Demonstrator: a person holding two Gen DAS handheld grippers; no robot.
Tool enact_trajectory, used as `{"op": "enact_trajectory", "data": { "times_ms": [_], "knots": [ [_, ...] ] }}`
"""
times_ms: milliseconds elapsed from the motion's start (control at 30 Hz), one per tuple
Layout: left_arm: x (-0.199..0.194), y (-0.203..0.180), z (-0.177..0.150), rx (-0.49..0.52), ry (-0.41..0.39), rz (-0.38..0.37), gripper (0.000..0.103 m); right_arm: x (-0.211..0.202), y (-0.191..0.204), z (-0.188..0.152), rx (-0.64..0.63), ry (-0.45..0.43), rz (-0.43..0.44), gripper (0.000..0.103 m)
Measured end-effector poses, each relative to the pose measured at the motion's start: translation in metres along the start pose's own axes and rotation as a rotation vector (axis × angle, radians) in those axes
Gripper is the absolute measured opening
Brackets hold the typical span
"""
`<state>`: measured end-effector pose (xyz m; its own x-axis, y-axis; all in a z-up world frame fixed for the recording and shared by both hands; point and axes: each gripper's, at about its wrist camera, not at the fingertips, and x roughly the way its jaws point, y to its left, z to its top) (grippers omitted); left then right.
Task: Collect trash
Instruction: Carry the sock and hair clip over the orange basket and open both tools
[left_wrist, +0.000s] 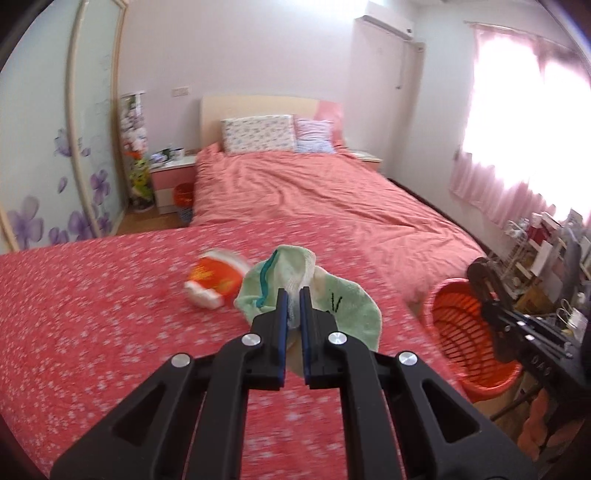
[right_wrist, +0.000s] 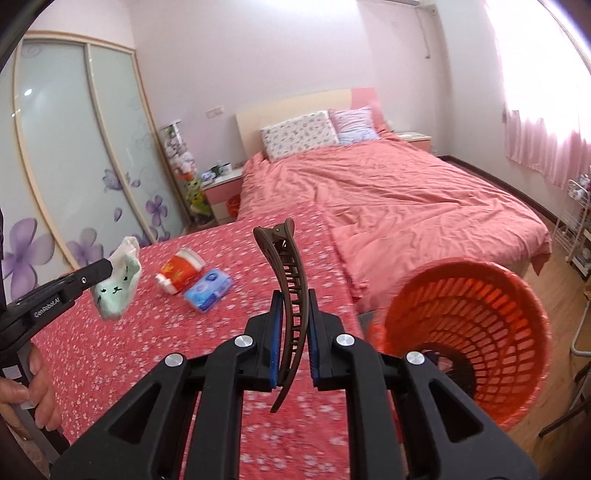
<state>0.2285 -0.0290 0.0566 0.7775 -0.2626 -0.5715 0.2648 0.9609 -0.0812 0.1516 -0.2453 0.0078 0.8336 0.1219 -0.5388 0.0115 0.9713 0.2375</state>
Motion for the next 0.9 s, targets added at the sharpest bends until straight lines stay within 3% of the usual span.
{"op": "enact_trajectory", "data": {
  "times_ms": [533, 733, 900],
  "knots": [
    [0.034, -0.156, 0.004, 0.128, 0.015, -0.280, 0.007, -0.028, -0.111, 0.003, 0.169, -0.075, -0.148, 0.012],
    [0.065, -0.207, -0.006, 0.175, 0.064, -0.354, 0.007, -0.021, -0.148, -0.002, 0.237, -0.067, -0.179, 0.012],
    [0.094, -0.235, -0.018, 0.208, 0.114, -0.373, 0.008, -0.006, -0.171, -0.006, 0.283, -0.040, -0.192, 0.013]
  ]
}}
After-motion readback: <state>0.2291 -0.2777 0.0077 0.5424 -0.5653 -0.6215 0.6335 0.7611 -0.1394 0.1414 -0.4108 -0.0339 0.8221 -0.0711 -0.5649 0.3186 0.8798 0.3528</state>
